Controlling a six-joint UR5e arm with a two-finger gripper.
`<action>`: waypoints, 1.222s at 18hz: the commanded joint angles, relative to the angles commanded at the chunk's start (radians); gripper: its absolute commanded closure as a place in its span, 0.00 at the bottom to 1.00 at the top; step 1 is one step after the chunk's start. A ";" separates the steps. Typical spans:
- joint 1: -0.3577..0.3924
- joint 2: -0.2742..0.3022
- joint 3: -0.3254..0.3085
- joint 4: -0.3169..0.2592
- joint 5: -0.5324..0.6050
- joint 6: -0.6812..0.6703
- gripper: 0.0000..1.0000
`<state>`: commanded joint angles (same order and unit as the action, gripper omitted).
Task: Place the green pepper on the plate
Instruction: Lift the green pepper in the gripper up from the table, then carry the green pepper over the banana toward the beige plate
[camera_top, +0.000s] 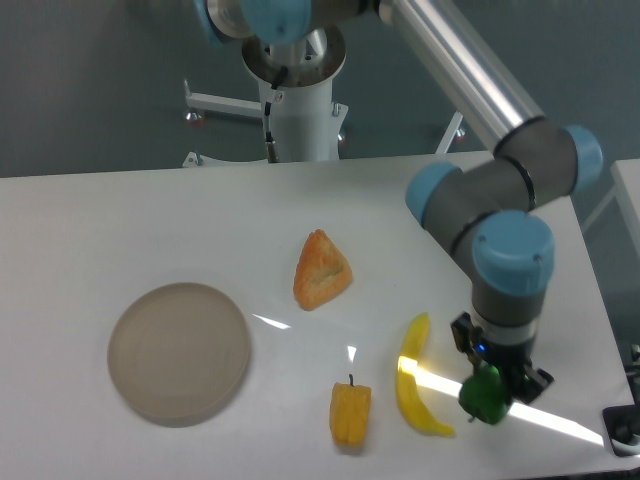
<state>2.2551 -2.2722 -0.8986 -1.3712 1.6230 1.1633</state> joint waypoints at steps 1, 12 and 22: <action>-0.018 0.035 -0.047 0.001 -0.002 -0.054 0.77; -0.274 0.191 -0.240 0.009 -0.005 -0.587 0.77; -0.427 0.166 -0.417 0.305 -0.055 -0.853 0.74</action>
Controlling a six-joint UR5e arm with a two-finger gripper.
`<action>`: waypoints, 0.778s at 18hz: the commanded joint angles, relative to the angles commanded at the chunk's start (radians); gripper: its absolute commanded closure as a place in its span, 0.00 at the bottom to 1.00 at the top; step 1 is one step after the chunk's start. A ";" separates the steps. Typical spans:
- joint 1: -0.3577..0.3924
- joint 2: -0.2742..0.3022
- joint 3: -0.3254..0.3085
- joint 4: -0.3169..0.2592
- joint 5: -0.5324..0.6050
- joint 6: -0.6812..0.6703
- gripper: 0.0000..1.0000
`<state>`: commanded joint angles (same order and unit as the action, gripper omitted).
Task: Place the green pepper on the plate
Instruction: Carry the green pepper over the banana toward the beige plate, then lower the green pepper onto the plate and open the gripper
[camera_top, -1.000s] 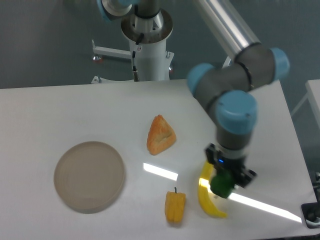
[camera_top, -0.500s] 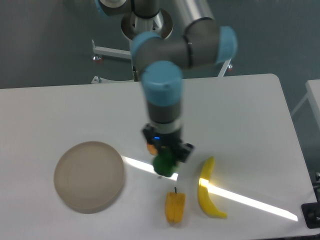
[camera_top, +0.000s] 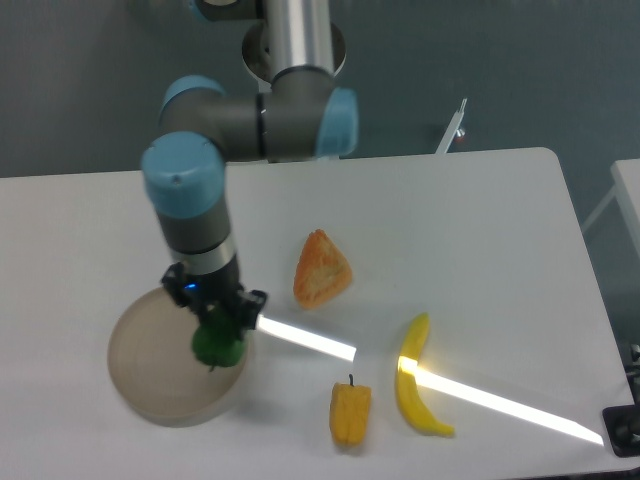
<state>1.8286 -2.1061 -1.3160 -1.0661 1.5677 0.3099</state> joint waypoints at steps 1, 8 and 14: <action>-0.009 0.000 -0.017 0.003 0.000 -0.002 0.74; -0.019 -0.021 -0.045 0.012 -0.034 0.009 0.75; -0.025 -0.051 -0.043 0.020 -0.049 0.095 0.74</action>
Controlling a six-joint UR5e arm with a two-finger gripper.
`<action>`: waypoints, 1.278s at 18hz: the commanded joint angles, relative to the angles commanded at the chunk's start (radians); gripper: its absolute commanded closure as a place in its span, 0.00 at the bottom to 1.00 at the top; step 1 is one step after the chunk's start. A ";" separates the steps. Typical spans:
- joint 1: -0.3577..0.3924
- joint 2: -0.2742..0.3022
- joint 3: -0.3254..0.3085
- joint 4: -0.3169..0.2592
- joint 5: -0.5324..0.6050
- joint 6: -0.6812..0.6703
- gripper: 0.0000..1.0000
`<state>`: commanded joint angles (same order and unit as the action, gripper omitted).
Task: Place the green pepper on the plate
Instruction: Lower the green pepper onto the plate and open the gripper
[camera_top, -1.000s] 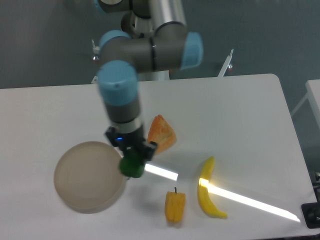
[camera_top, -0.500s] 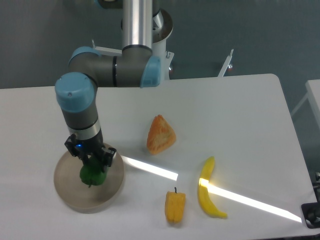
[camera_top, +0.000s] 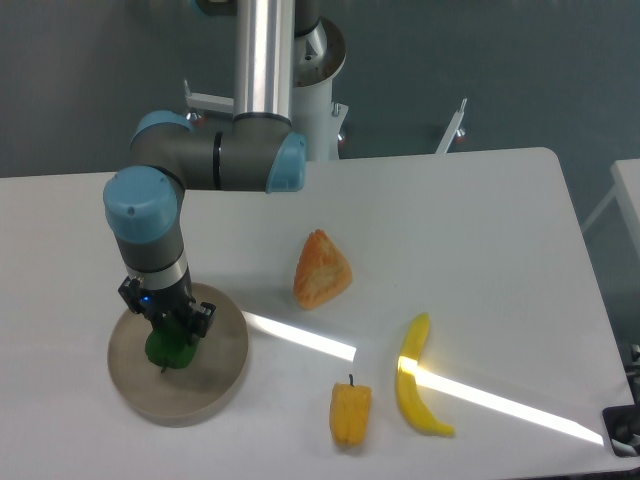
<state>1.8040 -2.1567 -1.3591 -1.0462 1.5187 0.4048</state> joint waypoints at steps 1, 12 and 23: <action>0.000 -0.002 -0.002 0.002 0.000 0.031 0.74; 0.000 -0.017 -0.002 0.005 -0.011 0.118 0.74; 0.002 -0.020 -0.003 0.003 -0.012 0.124 0.72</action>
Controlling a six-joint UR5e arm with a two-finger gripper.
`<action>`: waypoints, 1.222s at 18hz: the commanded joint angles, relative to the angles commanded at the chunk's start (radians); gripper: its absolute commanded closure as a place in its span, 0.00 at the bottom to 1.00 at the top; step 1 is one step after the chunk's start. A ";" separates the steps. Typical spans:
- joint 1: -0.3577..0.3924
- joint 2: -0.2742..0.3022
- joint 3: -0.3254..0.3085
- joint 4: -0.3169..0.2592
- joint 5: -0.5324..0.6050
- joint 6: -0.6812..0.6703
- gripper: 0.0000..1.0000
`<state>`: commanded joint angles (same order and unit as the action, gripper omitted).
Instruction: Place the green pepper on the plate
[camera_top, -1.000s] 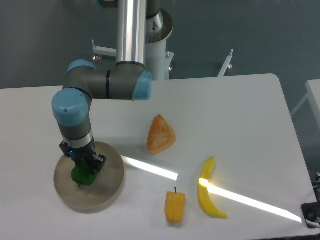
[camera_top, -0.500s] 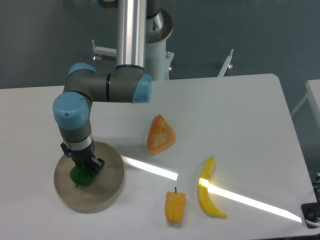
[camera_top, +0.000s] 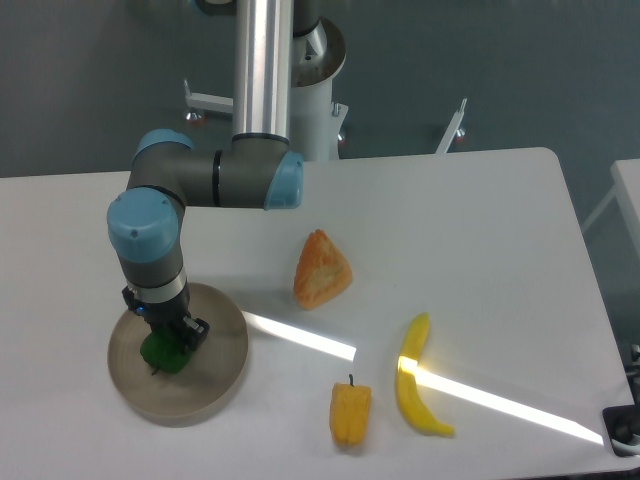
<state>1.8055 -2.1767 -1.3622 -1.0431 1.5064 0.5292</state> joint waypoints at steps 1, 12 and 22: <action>-0.002 0.000 0.000 0.000 0.002 0.000 0.65; 0.008 0.029 0.000 -0.003 -0.009 0.002 0.01; 0.149 0.094 0.000 -0.017 -0.009 0.080 0.00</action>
<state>1.9541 -2.0832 -1.3622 -1.0600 1.4972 0.6088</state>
